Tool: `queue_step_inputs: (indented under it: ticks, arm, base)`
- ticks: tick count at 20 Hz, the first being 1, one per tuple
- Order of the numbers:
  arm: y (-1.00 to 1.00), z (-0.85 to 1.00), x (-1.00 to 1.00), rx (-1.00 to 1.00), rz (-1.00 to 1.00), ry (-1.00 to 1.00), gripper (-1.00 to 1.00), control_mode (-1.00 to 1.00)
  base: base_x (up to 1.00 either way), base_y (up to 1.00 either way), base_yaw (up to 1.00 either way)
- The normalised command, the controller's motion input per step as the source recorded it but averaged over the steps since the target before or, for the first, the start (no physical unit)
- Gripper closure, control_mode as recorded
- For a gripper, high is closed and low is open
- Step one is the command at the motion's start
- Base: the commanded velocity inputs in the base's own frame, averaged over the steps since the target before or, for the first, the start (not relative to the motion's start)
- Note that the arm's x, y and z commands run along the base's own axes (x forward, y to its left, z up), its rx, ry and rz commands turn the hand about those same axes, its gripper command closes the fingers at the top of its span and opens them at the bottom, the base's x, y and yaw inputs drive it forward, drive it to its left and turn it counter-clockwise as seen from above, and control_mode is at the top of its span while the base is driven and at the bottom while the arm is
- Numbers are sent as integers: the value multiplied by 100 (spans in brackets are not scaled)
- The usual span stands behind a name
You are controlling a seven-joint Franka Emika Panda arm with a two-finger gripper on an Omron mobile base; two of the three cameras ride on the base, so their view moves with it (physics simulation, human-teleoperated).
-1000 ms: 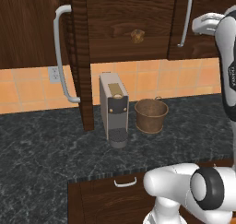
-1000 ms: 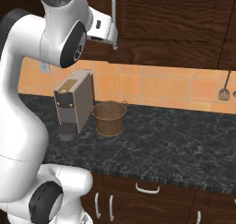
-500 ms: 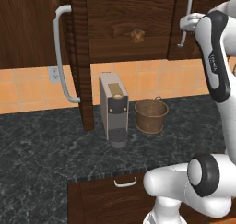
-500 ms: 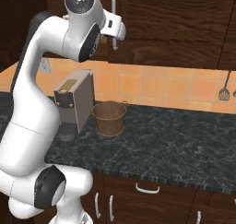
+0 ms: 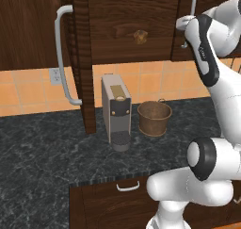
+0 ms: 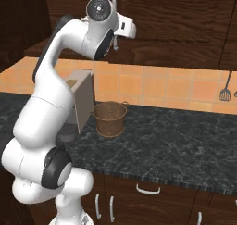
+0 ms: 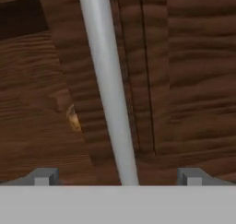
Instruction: Open the cabinet, pick up the bread from the cabinet and place it in the basket. Then move the basket to the dining counter.
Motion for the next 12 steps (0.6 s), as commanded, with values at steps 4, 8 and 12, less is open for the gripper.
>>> queue_step_inputs:
  ticks: [4,8,12]
  arm:
    - [0,0,47,0,0,0,-100,-100]
    - [0,0,61,0,0,0,-100,-100]
    - [0,0,68,0,0,0,-100,-100]
  base:
    - [0,0,0]
    - [0,0,0]
    - [0,0,0]
